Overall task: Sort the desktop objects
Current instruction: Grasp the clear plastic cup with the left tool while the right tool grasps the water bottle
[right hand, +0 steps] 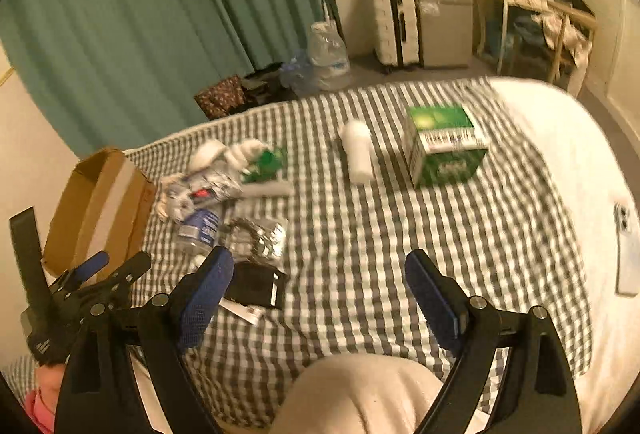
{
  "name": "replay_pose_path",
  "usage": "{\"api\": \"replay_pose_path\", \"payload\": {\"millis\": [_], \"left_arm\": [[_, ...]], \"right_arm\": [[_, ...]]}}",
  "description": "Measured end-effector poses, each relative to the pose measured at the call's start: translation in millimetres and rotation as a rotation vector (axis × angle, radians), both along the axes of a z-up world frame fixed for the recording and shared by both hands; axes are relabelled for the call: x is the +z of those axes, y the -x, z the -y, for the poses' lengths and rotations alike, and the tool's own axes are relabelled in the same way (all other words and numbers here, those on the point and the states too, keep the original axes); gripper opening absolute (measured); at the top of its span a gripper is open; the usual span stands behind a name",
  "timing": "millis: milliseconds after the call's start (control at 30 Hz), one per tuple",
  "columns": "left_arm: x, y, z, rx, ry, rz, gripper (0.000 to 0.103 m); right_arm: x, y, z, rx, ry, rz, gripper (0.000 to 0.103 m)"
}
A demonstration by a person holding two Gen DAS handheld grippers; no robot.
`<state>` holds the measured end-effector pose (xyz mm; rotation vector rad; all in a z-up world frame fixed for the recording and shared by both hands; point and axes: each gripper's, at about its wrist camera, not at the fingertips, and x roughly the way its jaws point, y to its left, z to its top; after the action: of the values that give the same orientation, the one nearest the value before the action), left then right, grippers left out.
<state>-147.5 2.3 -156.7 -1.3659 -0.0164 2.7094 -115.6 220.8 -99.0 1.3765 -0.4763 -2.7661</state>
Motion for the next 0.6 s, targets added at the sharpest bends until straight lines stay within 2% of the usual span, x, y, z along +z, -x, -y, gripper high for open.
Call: {"api": "replay_pose_path", "payload": {"millis": [167, 300, 467, 600], "left_arm": [[-36, 36, 8, 0.005, 0.025, 0.051, 0.103], [-57, 54, 10, -0.018, 0.020, 0.098, 0.103], [-66, 64, 14, -0.053, -0.028, 0.097, 0.103], [-73, 76, 17, -0.068, -0.048, 0.111, 0.103]], "right_arm": [[-34, 19, 27, 0.057, 0.085, 0.066, 0.088], [-68, 41, 55, 0.116, 0.116, 0.144, 0.088], [-104, 61, 68, 0.126, 0.169, 0.254, 0.088], [-120, 74, 72, 0.116, 0.154, 0.303, 0.088]]}}
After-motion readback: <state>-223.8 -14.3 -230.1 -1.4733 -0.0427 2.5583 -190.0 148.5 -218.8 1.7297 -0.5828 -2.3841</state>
